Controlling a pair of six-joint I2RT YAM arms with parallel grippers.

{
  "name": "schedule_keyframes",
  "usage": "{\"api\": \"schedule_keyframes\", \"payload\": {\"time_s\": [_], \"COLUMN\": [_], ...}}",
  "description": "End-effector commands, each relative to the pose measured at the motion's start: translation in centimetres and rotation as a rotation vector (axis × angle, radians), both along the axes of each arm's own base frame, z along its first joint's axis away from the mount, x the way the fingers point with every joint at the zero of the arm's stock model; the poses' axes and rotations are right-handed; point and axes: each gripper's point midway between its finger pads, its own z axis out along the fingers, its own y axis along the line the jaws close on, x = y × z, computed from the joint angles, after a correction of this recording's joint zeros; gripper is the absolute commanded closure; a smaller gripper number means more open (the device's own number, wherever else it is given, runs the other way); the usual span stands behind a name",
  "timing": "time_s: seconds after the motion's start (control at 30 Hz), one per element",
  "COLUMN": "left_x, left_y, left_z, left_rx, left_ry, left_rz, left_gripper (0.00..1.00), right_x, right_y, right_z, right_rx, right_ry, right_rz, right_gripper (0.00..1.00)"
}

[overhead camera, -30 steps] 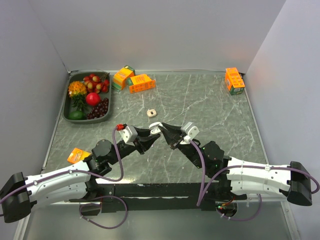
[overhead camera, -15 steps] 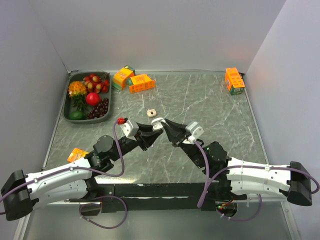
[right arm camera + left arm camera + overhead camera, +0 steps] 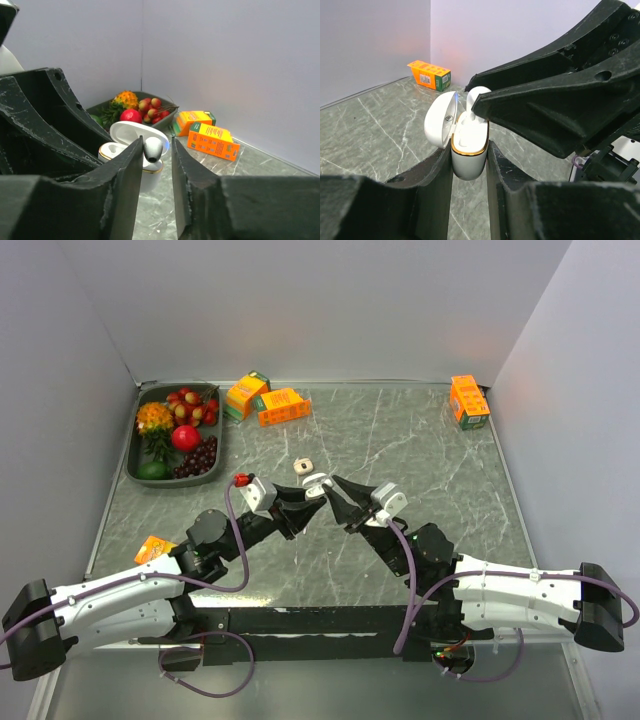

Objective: Insert the wireless bluetooth earbuds into the charging case
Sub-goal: Place the earbud in the charging case.

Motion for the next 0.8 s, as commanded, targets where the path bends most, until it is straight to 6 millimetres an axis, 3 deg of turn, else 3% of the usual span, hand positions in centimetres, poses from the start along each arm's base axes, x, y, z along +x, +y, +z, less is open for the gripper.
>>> {"api": "schedule_keyframes", "payload": {"time_s": [0.0,0.33,0.47,0.57,0.77], "left_x": [-0.3,-0.3,-0.2,-0.1,0.0], "left_y": [0.5,0.7,0.8,1.0,1.3], "left_z": [2.5,2.1,1.9,1.6,1.2], "left_rx": [-0.075,-0.07,-0.07,-0.068,-0.062], "left_ry": [-0.043,-0.048,-0.049,-0.052,-0.06], "left_rz": [0.004,0.009,0.016,0.027,0.04], "left_gripper": [0.99,0.99,0.99,0.99,0.99], "right_x": [0.1,-0.2,-0.5,-1.0,-0.8], "right_y": [-0.6,-0.5,-0.8,-1.7,-4.6], "right_z": [1.7,2.6,3.5,5.2,7.8], "right_rx": [0.052,0.071,0.102,0.157,0.242], "right_ry": [0.002,0.003,0.003,0.0,0.037], "right_rz": [-0.016,0.008,0.022,0.032,-0.026], "right_gripper": [0.6,0.49,0.35,0.26,0.23]}}
